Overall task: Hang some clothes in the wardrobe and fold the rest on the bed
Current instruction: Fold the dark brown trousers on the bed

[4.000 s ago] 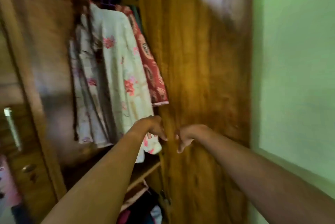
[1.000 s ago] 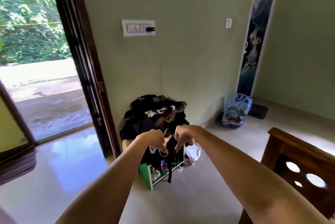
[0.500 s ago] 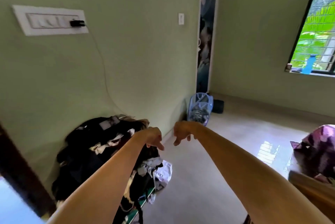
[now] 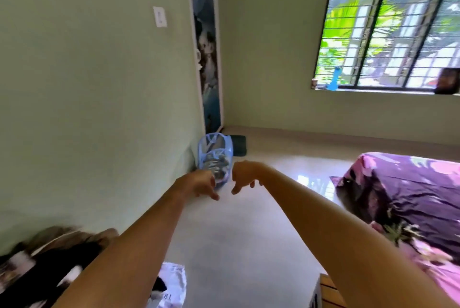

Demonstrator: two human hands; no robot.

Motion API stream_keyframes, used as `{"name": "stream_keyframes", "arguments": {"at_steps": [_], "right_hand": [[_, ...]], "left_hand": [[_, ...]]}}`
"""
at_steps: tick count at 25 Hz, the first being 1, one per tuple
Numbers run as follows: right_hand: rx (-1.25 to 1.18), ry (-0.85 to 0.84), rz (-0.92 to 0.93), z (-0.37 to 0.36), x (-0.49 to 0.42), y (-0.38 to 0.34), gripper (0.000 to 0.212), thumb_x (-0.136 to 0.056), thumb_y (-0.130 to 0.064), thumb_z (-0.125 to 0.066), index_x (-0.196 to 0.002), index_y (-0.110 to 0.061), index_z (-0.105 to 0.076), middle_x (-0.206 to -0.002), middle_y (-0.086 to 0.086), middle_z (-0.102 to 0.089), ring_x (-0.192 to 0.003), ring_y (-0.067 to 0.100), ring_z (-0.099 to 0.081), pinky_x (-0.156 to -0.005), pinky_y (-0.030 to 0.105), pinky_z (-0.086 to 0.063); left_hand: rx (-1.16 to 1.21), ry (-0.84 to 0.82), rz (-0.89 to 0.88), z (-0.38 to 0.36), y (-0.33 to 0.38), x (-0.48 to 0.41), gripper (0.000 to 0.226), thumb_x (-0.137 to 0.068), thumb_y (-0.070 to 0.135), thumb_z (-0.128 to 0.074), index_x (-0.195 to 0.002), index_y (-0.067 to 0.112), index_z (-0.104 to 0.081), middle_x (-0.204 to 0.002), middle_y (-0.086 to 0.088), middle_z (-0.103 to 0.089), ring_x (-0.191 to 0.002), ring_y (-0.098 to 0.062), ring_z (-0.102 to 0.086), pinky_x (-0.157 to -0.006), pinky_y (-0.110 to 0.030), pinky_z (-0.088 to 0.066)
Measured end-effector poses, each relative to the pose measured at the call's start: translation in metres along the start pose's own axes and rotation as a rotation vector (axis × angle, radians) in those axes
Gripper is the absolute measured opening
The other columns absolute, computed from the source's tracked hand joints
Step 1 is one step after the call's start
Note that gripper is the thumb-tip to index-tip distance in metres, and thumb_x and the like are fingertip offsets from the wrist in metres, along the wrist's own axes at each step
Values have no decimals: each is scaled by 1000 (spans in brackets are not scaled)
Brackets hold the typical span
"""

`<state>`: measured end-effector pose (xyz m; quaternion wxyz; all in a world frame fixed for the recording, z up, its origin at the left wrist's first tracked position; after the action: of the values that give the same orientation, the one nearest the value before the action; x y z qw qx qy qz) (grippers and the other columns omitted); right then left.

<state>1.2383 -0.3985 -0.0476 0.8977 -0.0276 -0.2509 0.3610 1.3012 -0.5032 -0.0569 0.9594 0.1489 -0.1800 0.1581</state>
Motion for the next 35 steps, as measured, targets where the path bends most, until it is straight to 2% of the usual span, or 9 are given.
{"name": "stream_keyframes", "arguments": {"at_steps": [5,10,15,18,21,24,29,31,35], "right_hand": [[-106,27,-174,35,-58,105,54,-88,-24,-67,-132,0,-46,-118,16,-58,-98,27,-59,-54,24,-45],[-184,67,-438,88,-107,233,46,-84,-30,-71,-117,2,-59,-70,4,-52,-77,28,-63,-31,19,-38],[-282,111,-682,117,-110,347,31,-84,-31,-72,-81,-3,-59,-67,6,-54,-71,27,-59,-66,29,-50],[-453,219,-787,119,-85,405,40,-83,-21,-71,-118,-5,-58,-106,14,-64,-96,32,-63,-74,36,-51],[-474,186,-850,115,-66,452,46,-85,-17,-70,-125,0,-54,-91,13,-60,-72,25,-60,-43,17,-47],[-416,196,-914,120,-52,506,30,-84,-17,-71,-109,-10,-55,-80,12,-52,-57,21,-46,-27,11,-32],[-453,255,-1053,132,-22,606,20,-84,-22,-72,-81,-5,-61,-37,-2,-47,-47,12,-42,-29,11,-31],[-496,280,-1091,136,-1,640,31,-85,-20,-71,-64,-14,-49,-42,1,-45,-48,11,-40,-32,12,-33],[-556,325,-1231,123,48,701,21,-84,-21,-70,-71,-11,-57,-59,1,-49,-42,9,-46,-44,19,-41]], "left_hand": [[-48,-48,-160,16,73,-126,52,-82,35,-71,-125,11,-55,-122,-7,-58,-106,-22,-59,-88,-27,-49],[-113,-142,-364,46,173,-247,52,-84,32,-69,-128,11,-51,-121,-13,-59,-101,-24,-63,-53,-18,-41],[-184,-173,-588,64,287,-328,52,-80,33,-73,-123,11,-55,-77,-2,-57,-57,-12,-52,-48,-16,-40],[-257,-224,-725,50,352,-354,46,-82,30,-72,-120,10,-57,-78,-3,-56,-53,-10,-48,-36,-8,-34],[-415,-249,-878,32,408,-367,41,-88,28,-63,-122,6,-58,-100,-15,-66,-75,-22,-63,-34,-6,-31],[-481,-253,-1004,17,469,-388,40,-90,24,-62,-124,3,-56,-122,-16,-60,-110,-29,-58,-45,-5,-34],[-595,-202,-1147,-1,587,-428,46,-86,33,-66,-124,7,-60,-128,-11,-58,-116,-27,-53,-92,-27,-40],[-597,-190,-1216,-8,637,-430,49,-86,35,-65,-126,9,-57,-133,-10,-54,-121,-25,-49,-97,-28,-37],[-638,-259,-1361,-45,722,-423,50,-86,34,-65,-128,10,-55,-136,-10,-51,-124,-25,-47,-98,-27,-35]]}}
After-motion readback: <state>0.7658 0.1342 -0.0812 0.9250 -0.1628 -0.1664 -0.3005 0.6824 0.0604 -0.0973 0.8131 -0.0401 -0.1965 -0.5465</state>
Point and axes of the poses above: each hand's wrist, its own x-axis away from the middle knuckle, its own z-axis out of the back of the hand, y = z × x, the point moved 5 cm from there along -x, towards the middle knuckle
